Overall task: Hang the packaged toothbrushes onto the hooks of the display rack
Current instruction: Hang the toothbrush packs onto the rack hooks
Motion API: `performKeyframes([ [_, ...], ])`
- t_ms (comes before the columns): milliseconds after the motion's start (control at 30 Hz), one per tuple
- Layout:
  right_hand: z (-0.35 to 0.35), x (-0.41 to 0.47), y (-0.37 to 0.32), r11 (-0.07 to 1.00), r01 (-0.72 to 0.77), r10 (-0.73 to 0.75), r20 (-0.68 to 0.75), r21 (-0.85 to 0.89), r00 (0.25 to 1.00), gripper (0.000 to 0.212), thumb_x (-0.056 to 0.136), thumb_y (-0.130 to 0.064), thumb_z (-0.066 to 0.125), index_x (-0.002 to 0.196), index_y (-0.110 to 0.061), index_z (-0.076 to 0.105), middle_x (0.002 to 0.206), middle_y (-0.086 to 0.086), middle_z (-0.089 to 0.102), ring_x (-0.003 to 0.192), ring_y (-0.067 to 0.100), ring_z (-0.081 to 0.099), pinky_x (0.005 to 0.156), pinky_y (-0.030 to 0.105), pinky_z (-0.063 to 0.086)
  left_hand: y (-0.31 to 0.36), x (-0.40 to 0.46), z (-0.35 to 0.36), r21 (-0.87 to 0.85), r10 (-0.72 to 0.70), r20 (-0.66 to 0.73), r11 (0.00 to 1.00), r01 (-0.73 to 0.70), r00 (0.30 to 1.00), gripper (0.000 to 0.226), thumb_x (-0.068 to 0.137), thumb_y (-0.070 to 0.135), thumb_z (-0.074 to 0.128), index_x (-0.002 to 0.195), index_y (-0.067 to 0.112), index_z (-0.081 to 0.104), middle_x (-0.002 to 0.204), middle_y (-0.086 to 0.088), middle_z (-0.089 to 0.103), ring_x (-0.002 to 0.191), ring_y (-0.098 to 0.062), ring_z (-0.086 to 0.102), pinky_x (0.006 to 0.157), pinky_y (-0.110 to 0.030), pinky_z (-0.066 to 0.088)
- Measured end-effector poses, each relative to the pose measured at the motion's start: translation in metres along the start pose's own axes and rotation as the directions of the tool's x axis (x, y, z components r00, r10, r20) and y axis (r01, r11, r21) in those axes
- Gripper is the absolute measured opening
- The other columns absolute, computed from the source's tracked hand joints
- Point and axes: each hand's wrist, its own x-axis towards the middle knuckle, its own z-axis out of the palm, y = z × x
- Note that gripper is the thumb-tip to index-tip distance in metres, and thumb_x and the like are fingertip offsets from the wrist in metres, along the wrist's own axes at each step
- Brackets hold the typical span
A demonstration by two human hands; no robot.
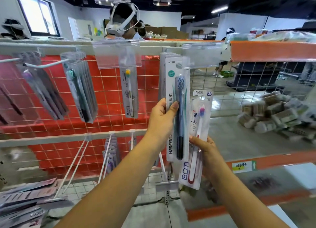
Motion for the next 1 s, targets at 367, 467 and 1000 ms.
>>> performKeyframes([
  [367,-0.007,0.007,0.001,0.998,0.038,-0.039,-0.024,-0.041,0.999,0.036,0.065,-0.011,0.064,0.100,-0.004,0.063,0.079,0.014,0.072,0.065,0.028,0.069,0.058,0.035,0.058,-0.001,0.006,0.013,0.116,0.066,0.074,0.990,-0.074,0.995,0.013,0.095,0.012,0.048,0.089,0.019,0.057,0.083,0.000,0.064,0.079,-0.009,0.063,0.071,-0.022,0.055],
  [467,-0.009,0.005,0.002,0.999,0.025,-0.026,-0.024,-0.039,0.999,0.037,0.061,-0.013,0.066,0.097,-0.007,0.063,0.080,0.014,0.072,0.066,0.028,0.069,0.061,0.037,0.059,-0.007,0.012,0.007,0.163,0.077,0.036,0.983,-0.082,0.996,0.012,0.096,0.012,0.047,0.090,0.016,0.057,0.079,0.002,0.063,0.072,-0.002,0.062,0.067,-0.018,0.052],
  [1000,-0.016,0.008,0.005,1.000,-0.023,0.025,-0.137,0.014,0.990,0.013,0.081,-0.005,0.062,0.093,-0.006,0.059,0.068,0.010,0.070,0.059,0.024,0.067,0.053,0.031,0.055,-0.026,0.082,0.002,0.379,0.041,-0.175,0.925,0.029,0.984,0.015,0.095,0.014,0.049,0.082,0.006,0.049,0.066,0.001,0.040,0.059,-0.010,0.033,0.051,-0.018,0.031],
])
